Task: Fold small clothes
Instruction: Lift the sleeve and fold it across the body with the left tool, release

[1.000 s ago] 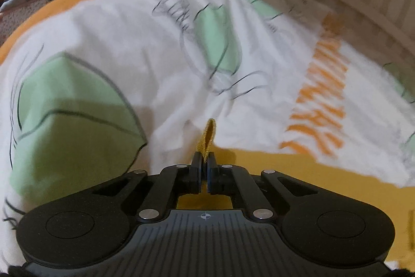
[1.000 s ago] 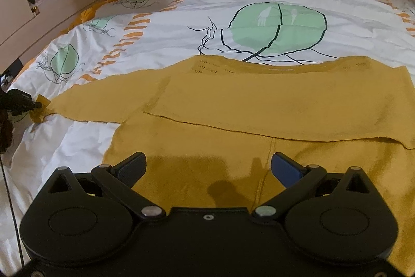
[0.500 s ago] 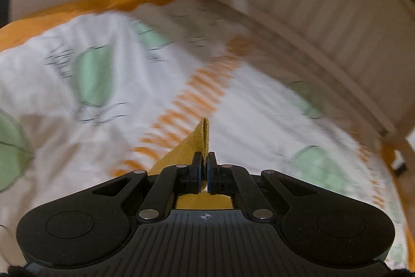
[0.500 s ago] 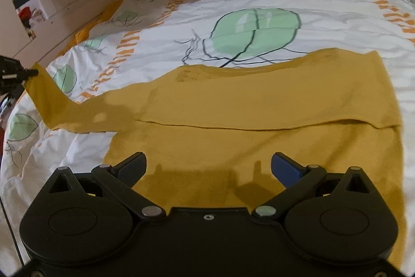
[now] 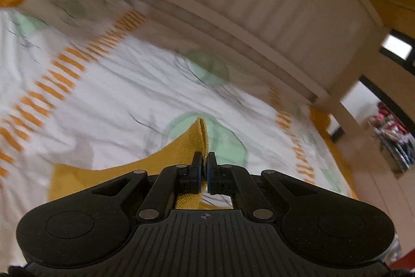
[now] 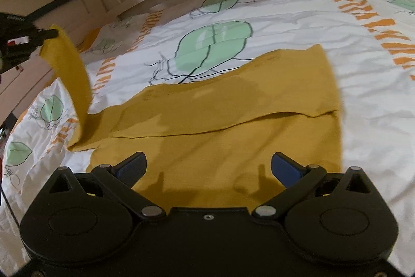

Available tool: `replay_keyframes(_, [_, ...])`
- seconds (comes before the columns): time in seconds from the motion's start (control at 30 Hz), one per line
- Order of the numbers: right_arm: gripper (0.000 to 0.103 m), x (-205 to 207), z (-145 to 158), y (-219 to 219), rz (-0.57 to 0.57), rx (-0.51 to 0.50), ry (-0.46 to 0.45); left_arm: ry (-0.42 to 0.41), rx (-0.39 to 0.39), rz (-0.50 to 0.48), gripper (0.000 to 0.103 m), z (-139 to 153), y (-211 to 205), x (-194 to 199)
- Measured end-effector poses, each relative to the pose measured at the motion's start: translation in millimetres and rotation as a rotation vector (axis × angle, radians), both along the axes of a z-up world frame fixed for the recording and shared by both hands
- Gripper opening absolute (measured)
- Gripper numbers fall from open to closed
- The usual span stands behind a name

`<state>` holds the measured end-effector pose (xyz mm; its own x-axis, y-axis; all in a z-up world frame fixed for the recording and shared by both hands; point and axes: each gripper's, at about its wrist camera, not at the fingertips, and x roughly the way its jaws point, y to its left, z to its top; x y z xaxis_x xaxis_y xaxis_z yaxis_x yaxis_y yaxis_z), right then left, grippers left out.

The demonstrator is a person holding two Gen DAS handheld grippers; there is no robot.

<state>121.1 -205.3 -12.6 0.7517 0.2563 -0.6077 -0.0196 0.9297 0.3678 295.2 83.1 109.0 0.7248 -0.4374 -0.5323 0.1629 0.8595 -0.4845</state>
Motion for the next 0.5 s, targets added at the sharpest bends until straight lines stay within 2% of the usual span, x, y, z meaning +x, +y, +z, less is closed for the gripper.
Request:
replay_keyframes(0.27, [0.102, -1, -17, -23, -0.059, 0.019, 0.003, 0.088, 0.033, -0.108, 0.003, -55, -84, 7])
replay_keyframes(0.5, [0.102, 0, -29, -32, -0.072, 0.033, 0.024, 0.126, 0.073, -0.161, 0.003, -88, -127, 7])
